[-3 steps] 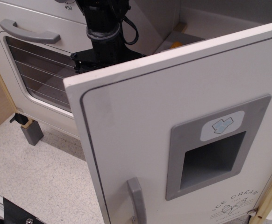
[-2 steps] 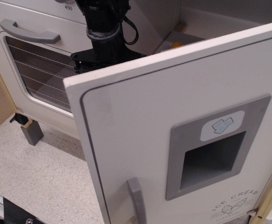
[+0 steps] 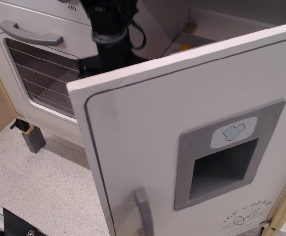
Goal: Close fridge
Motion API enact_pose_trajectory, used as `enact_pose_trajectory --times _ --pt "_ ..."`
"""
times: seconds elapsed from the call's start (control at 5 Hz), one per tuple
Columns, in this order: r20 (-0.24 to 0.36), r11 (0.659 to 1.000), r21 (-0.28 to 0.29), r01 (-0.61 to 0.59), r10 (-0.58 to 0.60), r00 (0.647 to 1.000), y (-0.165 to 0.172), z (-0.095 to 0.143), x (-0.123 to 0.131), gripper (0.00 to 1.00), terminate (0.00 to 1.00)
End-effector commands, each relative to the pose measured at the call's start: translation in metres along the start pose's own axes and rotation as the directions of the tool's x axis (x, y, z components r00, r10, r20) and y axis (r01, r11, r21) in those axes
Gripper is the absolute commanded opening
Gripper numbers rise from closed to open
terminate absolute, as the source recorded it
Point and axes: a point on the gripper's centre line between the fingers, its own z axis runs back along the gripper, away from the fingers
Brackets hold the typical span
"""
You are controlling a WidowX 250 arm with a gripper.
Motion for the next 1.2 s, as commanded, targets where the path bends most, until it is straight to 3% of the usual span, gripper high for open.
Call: enact_pose_trajectory --times 0.0,0.4,0.8,1.0 --pt "0.128 0.993 -0.077 0.089 -0.078 0.989 -0.03 0.071 0.007 1.0 0.0" --pt "0.122 0.965 -0.196 0.176 -0.154 0.98 -0.045 0.129 -0.011 1.0 0.0" --pt "0.177 0.905 -0.261 0.336 -0.298 0.938 -0.049 0.154 -0.032 1.0 0.0" --pt "0.207 0.871 -0.295 0.393 -0.343 0.916 -0.052 0.162 -0.06 1.0 0.0"
